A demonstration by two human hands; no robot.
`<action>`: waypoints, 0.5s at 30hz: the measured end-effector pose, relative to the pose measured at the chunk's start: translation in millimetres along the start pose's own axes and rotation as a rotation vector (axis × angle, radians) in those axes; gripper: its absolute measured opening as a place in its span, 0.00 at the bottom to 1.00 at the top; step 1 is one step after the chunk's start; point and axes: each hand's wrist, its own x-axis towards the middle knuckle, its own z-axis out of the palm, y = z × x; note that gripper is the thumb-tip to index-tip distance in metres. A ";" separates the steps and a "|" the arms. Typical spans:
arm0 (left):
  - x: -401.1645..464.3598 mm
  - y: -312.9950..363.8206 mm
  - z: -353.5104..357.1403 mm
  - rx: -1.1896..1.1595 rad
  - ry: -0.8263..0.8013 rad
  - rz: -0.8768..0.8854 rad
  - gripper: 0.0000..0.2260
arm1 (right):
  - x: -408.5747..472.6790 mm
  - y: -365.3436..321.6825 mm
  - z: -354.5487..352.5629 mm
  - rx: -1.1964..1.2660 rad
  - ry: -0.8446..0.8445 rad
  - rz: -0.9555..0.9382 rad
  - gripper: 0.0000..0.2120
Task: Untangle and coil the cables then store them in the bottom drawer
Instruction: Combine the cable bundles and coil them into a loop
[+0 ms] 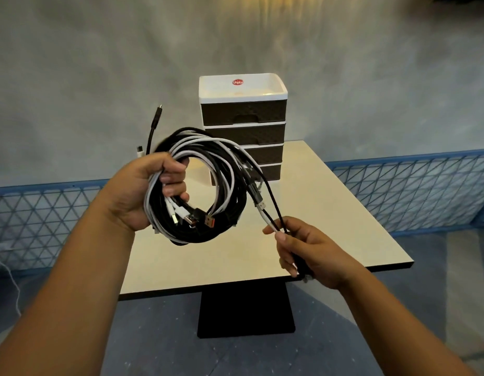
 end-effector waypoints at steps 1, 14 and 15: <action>-1.1 0.3 0.2 0.002 0.000 0.001 0.22 | -2.1 -5.4 -2.8 -0.034 -0.017 0.026 0.15; 1.4 -10.7 5.2 0.014 0.021 -0.017 0.18 | -8.7 -64.3 -5.1 -0.564 0.137 -0.067 0.07; 0.8 -11.0 4.2 0.021 0.026 -0.019 0.16 | -8.9 -64.2 -7.6 -0.713 0.207 -0.113 0.05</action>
